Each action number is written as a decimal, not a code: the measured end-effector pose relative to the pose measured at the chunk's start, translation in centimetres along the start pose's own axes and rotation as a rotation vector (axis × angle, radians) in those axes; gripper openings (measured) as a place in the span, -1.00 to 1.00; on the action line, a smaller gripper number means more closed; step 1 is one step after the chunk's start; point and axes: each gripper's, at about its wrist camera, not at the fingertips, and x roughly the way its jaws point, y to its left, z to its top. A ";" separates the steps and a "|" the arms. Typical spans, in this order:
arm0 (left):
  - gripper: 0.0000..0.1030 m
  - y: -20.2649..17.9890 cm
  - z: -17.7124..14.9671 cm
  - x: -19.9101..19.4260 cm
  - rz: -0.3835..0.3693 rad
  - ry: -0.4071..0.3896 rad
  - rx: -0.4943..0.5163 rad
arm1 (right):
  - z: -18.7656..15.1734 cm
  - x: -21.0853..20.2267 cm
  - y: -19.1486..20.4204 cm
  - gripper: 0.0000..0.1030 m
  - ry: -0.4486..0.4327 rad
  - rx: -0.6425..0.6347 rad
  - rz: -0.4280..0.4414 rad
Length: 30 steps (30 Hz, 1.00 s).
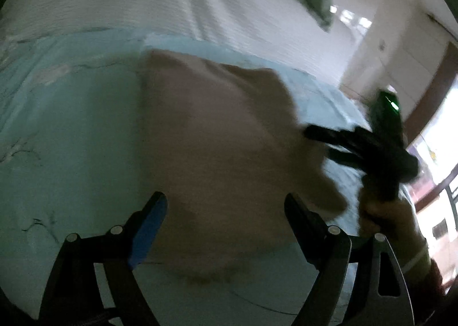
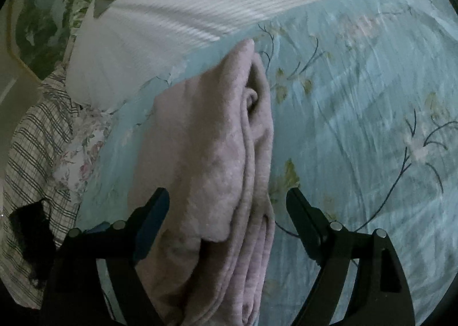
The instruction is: Fold small clothes
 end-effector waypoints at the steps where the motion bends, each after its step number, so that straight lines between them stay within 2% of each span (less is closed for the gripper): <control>1: 0.64 1.1 0.2 0.4 0.005 0.007 -0.017 | 0.1 0.2 0.0 0.63 0.004 0.002 -0.001; 7: 0.64 5.1 2.2 3.5 0.006 0.065 -0.099 | 0.7 1.4 0.1 0.63 0.029 0.000 0.023; 10: 0.64 5.8 3.1 6.0 -0.027 0.107 -0.142 | 1.2 2.4 -0.8 0.63 0.039 0.036 0.042; 14: 0.67 6.0 3.7 8.8 -0.043 0.146 -0.137 | 1.6 3.2 -1.7 0.63 0.037 0.063 0.071; 15: 0.69 5.9 4.0 9.5 -0.048 0.150 -0.135 | 1.8 3.4 -1.7 0.57 0.035 0.071 0.079; 16: 0.70 5.8 4.0 9.7 -0.049 0.150 -0.130 | 2.0 3.7 -1.8 0.31 0.038 0.082 0.092; 17: 0.68 5.8 4.2 10.0 -0.050 0.147 -0.121 | 2.1 4.3 -2.0 0.14 0.055 0.098 0.109; 18: 0.64 5.8 4.5 10.4 -0.058 0.147 -0.118 | 2.1 4.7 -1.9 0.04 0.066 0.107 0.108; 19: 0.37 5.6 4.6 10.4 -0.076 0.149 -0.114 | 2.0 5.0 -1.7 -0.02 0.068 0.105 0.096; 20: 0.22 5.5 4.7 10.5 -0.093 0.160 -0.113 | 2.0 5.1 -1.4 -0.11 0.069 0.095 0.090; 21: 0.14 5.4 4.8 10.6 -0.085 0.160 -0.109 | 2.0 4.9 -1.0 -0.18 0.066 0.087 0.081; 23: -0.19 4.9 4.7 10.1 -0.067 0.129 -0.078 | 1.8 4.1 0.3 -0.26 0.047 0.061 0.076; 25: -0.28 4.5 4.8 8.9 -0.072 0.096 -0.062 | 1.6 3.3 1.6 -0.33 0.031 0.038 0.099; 28: -0.32 4.7 4.5 6.0 -0.091 0.050 -0.070 | 1.0 2.7 4.6 -0.33 0.019 -0.014 0.124; 30: -0.32 5.1 4.2 3.2 -0.075 0.008 -0.065 | 0.3 2.8 6.5 -0.34 0.020 -0.047 0.148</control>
